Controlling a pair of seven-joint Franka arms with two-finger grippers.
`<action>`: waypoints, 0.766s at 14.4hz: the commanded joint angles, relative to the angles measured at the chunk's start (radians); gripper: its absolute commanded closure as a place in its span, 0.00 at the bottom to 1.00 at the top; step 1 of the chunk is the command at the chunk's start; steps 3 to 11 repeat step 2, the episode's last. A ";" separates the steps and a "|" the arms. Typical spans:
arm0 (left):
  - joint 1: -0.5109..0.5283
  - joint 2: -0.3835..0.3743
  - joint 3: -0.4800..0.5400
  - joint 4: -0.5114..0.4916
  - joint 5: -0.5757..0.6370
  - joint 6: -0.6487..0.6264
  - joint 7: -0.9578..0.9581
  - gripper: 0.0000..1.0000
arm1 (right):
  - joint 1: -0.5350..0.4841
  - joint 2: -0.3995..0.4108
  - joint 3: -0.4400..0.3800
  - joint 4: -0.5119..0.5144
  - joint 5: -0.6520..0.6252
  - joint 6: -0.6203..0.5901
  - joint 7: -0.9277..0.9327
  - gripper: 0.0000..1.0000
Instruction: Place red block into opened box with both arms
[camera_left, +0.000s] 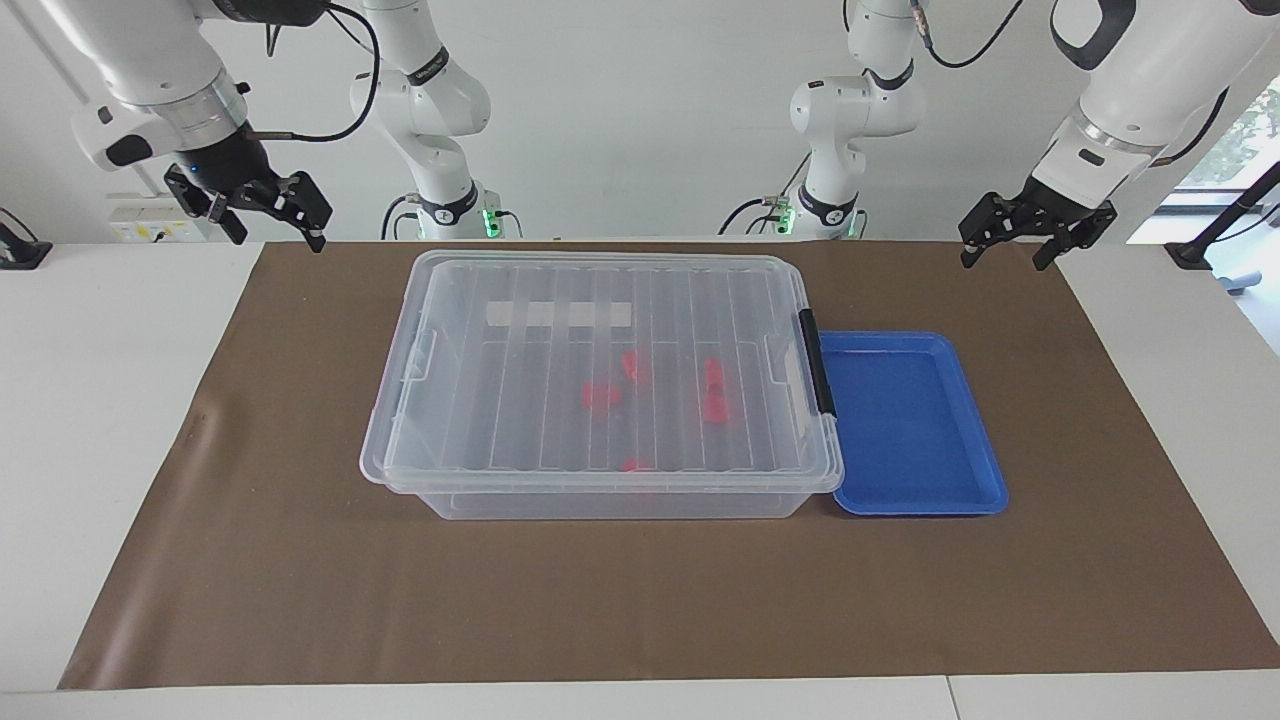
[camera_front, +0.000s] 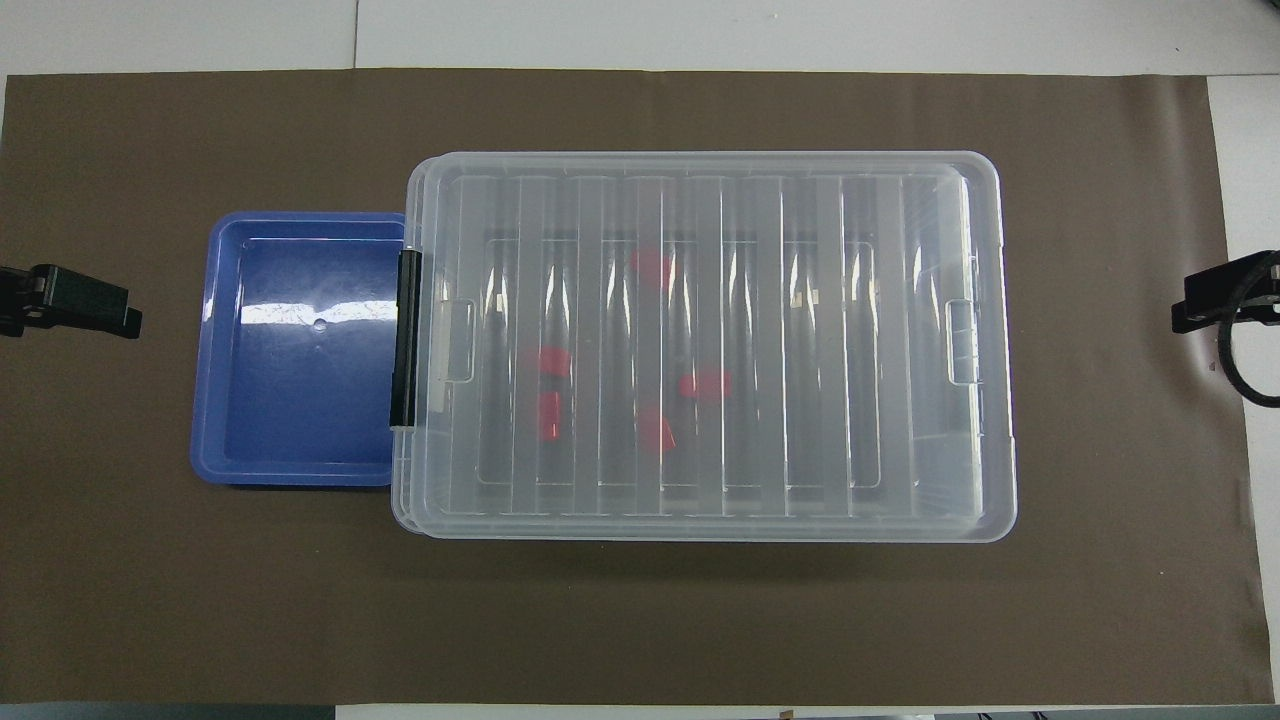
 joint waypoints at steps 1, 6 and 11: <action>-0.002 -0.007 0.007 -0.007 -0.007 -0.010 0.006 0.00 | -0.007 0.013 0.003 0.020 0.015 0.003 -0.018 0.00; -0.007 -0.007 0.007 -0.007 -0.007 -0.010 0.006 0.00 | -0.007 0.013 0.003 0.020 0.015 0.003 -0.018 0.00; -0.007 -0.007 0.007 -0.007 -0.007 -0.010 0.006 0.00 | -0.007 0.013 0.003 0.020 0.015 0.003 -0.018 0.00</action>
